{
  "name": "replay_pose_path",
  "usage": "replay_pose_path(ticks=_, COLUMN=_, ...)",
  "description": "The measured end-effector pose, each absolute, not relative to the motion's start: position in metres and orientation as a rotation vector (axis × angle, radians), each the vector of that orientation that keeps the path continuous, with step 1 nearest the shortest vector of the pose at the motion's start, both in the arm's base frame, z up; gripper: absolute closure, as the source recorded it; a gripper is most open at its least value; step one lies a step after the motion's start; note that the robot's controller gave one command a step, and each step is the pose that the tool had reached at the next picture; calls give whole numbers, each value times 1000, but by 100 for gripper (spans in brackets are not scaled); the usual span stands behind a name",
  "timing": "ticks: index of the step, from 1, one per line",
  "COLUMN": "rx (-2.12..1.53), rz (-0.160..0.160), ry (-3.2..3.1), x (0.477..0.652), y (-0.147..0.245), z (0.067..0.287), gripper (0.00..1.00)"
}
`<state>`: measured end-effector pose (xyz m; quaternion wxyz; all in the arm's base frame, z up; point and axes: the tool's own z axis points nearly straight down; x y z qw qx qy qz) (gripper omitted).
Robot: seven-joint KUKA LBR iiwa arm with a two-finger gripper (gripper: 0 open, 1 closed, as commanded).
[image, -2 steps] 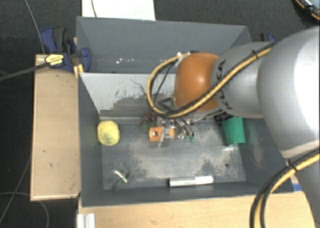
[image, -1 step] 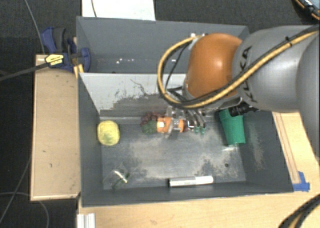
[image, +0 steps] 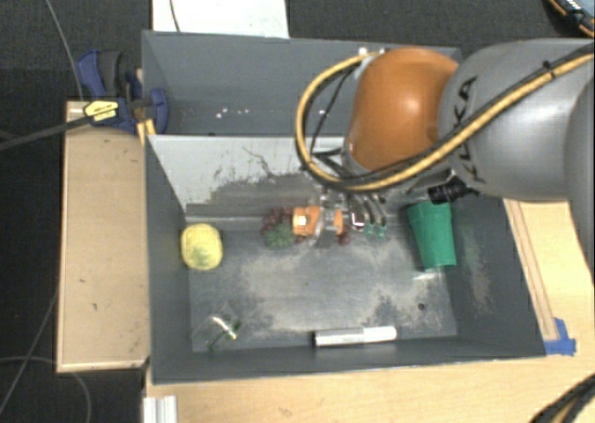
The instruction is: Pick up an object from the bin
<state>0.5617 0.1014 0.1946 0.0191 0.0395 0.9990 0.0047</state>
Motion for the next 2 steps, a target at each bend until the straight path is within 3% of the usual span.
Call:
replay_pose_path(ticks=1, rx=-385, rz=5, ry=3083, x=513, y=113, z=128, gripper=100)
replay_pose_path(ticks=2, rx=0, rz=14, ry=3092, x=554, y=111, z=173, gripper=100)
